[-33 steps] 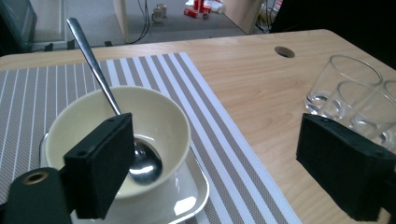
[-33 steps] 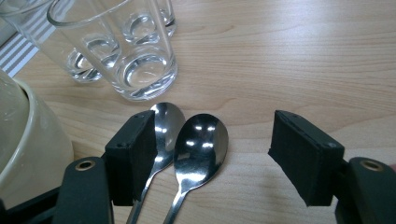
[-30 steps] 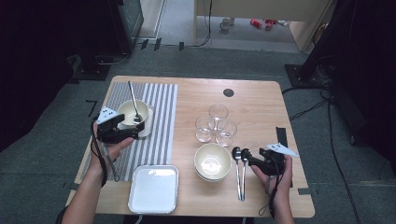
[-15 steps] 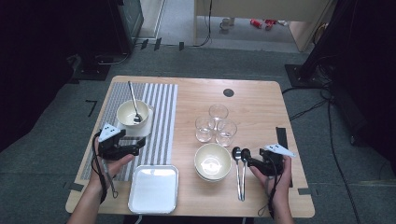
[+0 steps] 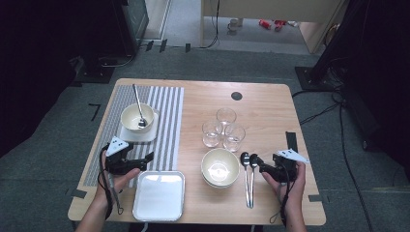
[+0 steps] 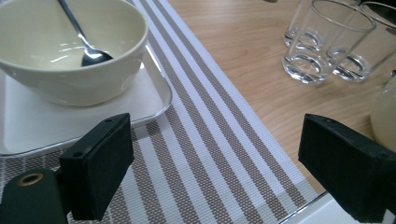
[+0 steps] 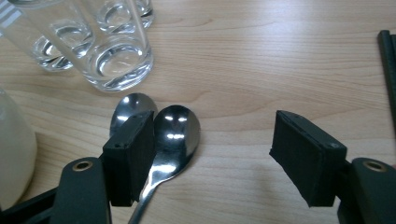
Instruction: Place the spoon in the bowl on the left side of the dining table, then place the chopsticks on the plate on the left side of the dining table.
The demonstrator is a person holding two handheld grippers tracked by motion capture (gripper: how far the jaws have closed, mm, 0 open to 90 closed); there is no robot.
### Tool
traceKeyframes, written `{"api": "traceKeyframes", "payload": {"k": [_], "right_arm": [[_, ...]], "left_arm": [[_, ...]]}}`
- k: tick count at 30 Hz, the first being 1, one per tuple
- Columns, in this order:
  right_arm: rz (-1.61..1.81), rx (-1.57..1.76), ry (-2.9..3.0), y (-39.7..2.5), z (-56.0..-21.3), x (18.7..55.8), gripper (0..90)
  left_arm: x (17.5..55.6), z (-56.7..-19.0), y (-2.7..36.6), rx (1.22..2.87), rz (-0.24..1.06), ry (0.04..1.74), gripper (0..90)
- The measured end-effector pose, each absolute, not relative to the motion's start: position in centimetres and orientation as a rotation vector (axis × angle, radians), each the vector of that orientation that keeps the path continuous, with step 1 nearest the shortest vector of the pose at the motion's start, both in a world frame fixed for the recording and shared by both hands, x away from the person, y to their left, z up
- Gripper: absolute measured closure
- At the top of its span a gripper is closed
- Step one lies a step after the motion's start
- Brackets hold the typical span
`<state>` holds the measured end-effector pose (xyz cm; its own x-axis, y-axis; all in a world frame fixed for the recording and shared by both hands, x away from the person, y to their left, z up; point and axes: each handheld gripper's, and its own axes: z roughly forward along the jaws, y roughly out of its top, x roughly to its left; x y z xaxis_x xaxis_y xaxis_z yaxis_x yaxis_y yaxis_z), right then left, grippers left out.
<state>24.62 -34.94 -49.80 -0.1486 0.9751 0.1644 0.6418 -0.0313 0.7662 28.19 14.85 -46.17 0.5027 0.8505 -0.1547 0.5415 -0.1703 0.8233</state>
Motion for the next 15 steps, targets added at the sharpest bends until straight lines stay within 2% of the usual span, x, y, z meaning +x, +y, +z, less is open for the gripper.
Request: {"api": "traceKeyframes", "payload": {"k": [7, 15], "right_arm": [[1.032, 1.713, 1.784, -36.0, -49.4, 24.5, 31.9], [1.033, 1.724, 1.736, -37.7, -48.8, 24.0, 39.1]], "left_arm": [[28.1, -47.0, 14.1, 1.904, 0.433, 1.153, 10.4], [27.9, -47.0, 13.5, 1.910, 0.434, 1.140, 10.5]]}}
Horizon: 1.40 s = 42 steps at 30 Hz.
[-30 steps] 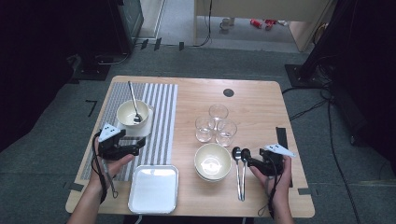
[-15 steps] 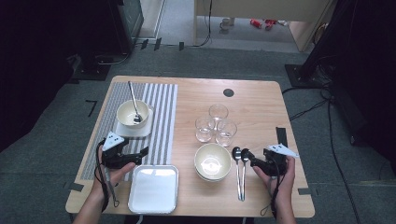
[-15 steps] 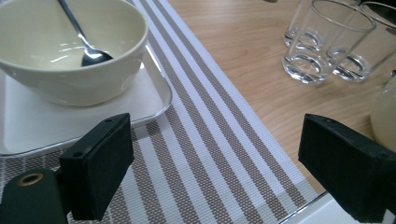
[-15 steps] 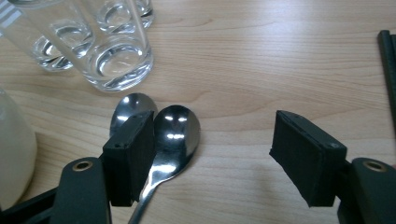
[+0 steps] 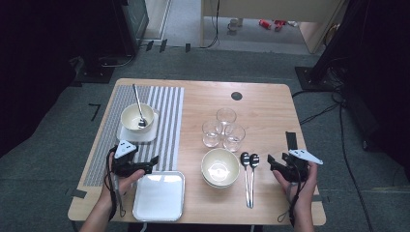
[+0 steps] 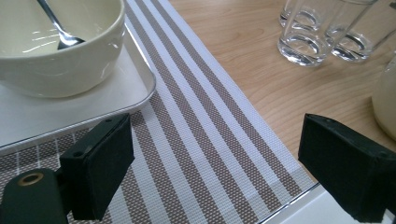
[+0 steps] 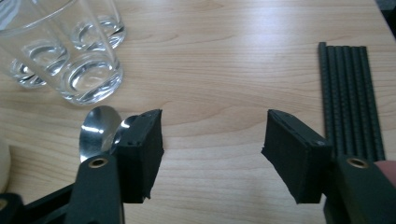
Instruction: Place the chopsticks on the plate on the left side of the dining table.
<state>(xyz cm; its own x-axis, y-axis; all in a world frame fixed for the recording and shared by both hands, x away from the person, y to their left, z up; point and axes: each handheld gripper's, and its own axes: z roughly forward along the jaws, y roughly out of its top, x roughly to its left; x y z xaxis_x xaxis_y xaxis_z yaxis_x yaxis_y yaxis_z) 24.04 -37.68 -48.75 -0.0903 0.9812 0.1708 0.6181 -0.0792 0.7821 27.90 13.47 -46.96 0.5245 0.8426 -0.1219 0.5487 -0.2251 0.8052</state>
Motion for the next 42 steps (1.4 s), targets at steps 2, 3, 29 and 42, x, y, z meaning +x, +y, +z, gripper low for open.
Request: {"api": "traceKeyframes", "payload": {"k": [2, 3, 29, 42], "right_arm": [[1.031, 1.723, 1.728, -38.0, -48.7, 24.0, 42.1], [1.027, 1.720, 1.723, -38.3, -48.6, 23.9, 42.7], [0.882, 1.750, 1.701, -42.6, -50.6, 23.8, 81.6], [0.845, 1.757, 1.735, -42.2, -51.2, 24.3, 80.8]], "left_arm": [[27.9, -47.1, 13.2, 1.921, 0.435, 1.133, 10.8], [27.9, -47.1, 13.2, 1.928, 0.435, 1.130, 11.1], [28.0, -48.0, 12.5, 1.957, 0.426, 1.142, 13.5], [28.0, -48.4, 12.7, 1.980, 0.439, 1.147, 13.8]]}}
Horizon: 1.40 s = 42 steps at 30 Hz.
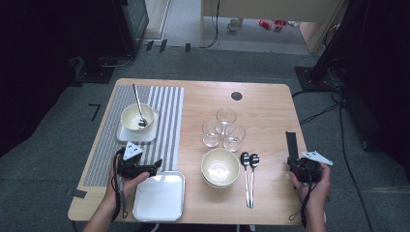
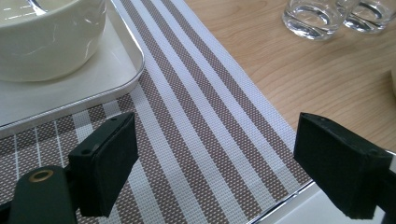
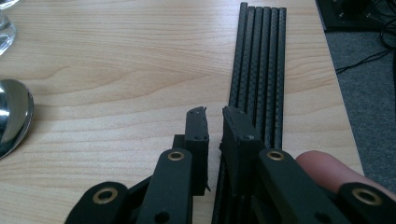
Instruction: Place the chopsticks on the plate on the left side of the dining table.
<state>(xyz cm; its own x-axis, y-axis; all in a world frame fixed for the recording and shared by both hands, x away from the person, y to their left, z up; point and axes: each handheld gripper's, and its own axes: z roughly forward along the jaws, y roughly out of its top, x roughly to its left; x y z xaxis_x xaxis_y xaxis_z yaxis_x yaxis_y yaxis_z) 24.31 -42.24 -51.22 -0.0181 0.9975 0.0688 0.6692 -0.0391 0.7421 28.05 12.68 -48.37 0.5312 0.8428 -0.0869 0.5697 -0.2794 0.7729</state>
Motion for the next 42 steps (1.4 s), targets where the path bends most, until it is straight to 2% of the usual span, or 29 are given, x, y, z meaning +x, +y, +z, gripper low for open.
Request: {"api": "traceKeyframes", "payload": {"k": [8, 42], "right_arm": [[0.832, 1.761, 1.718, -42.15, -51.20, 24.38, 78.2], [0.822, 1.787, 1.703, -41.90, -51.11, 24.56, 78.7]], "left_arm": [[27.92, -48.32, 12.47, 1.970, 0.413, 1.139, 13.8], [27.93, -48.14, 12.37, 1.970, 0.396, 1.125, 14.3]]}}
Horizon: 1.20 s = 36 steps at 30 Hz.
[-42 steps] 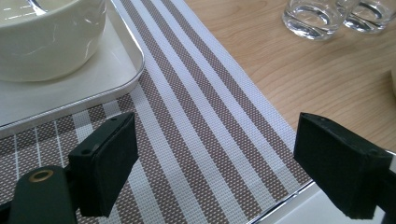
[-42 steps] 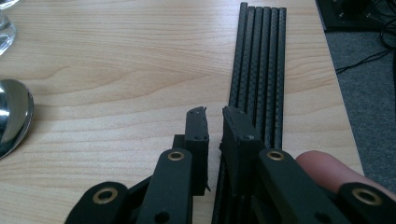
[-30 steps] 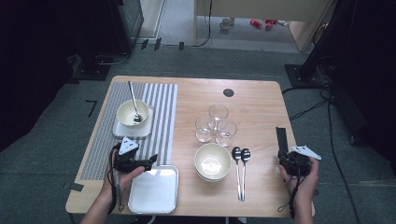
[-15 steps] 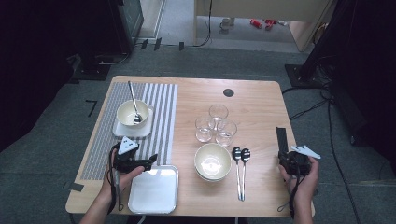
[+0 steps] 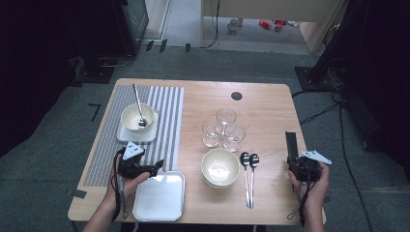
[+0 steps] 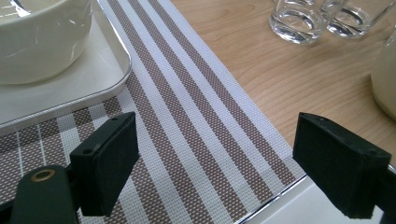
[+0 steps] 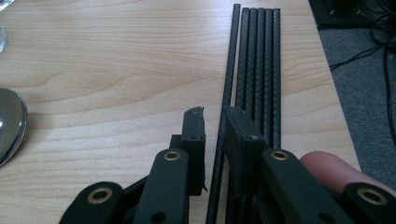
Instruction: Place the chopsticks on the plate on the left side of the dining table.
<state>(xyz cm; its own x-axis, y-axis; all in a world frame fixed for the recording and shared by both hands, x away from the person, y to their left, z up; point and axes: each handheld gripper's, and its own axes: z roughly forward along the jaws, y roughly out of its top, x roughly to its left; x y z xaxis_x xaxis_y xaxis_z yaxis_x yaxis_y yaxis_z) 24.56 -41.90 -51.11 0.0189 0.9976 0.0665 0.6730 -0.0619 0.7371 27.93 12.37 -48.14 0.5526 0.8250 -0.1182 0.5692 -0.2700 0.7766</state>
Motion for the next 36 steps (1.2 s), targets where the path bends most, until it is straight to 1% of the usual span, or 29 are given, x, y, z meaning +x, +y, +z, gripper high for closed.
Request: {"api": "traceKeyframes", "payload": {"k": [14, 18, 26, 27, 36], "right_arm": [[0.794, 1.785, 1.717, -41.6, -51.3, 24.7, 78.4], [0.795, 1.778, 1.741, -41.4, -51.3, 24.7, 80.9], [0.787, 1.765, 1.769, -40.9, -51.3, 24.8, 82.6], [0.790, 1.765, 1.778, -40.7, -51.3, 24.9, 84.2], [0.810, 1.752, 1.812, -39.7, -51.3, 25.0, 86.2]], "left_arm": [[28.0, -48.2, 12.4, 1.974, 0.391, 1.126, 14.4], [27.9, -48.1, 12.4, 1.976, 0.392, 1.123, 14.3], [27.9, -48.2, 12.3, 1.981, 0.382, 1.120, 14.4], [27.9, -48.2, 12.3, 1.981, 0.380, 1.120, 14.4], [27.9, -48.2, 12.4, 1.983, 0.374, 1.118, 14.3]]}}
